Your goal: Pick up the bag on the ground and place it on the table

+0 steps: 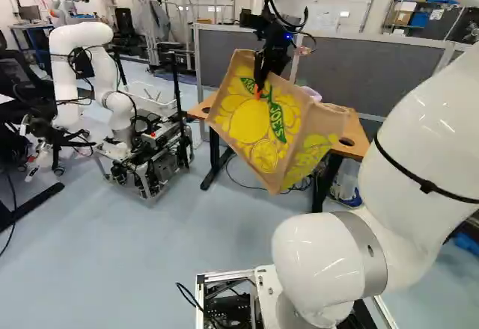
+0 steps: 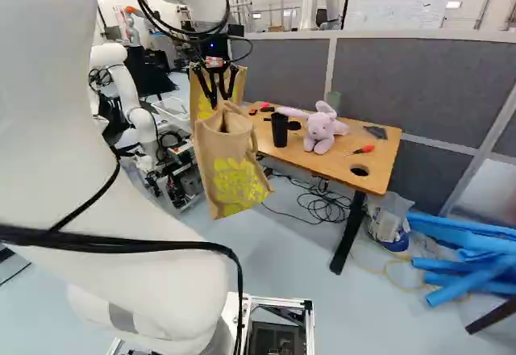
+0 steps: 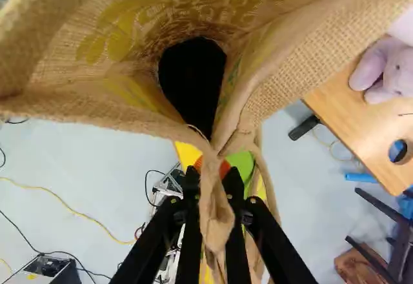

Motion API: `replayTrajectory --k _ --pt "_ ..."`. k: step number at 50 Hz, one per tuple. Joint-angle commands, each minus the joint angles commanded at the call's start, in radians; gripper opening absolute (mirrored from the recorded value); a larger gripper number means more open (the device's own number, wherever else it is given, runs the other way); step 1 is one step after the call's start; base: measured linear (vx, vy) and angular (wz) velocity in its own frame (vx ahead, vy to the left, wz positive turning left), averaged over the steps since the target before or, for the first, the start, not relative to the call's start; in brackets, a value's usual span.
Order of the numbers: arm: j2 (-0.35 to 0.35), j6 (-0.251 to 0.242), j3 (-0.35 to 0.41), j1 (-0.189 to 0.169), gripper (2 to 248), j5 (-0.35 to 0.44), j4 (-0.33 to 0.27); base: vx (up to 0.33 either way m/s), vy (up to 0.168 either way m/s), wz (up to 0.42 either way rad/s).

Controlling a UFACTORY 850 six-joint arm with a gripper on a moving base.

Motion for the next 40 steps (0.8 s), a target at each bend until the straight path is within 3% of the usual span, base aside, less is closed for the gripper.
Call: replayTrajectory --k 18,40 --pt "0.000 0.000 0.000 0.000 35 0.000 0.000 0.319 0.118 -0.028" --pt "0.000 0.000 0.000 0.000 35 0.000 0.000 0.274 0.013 -0.008"
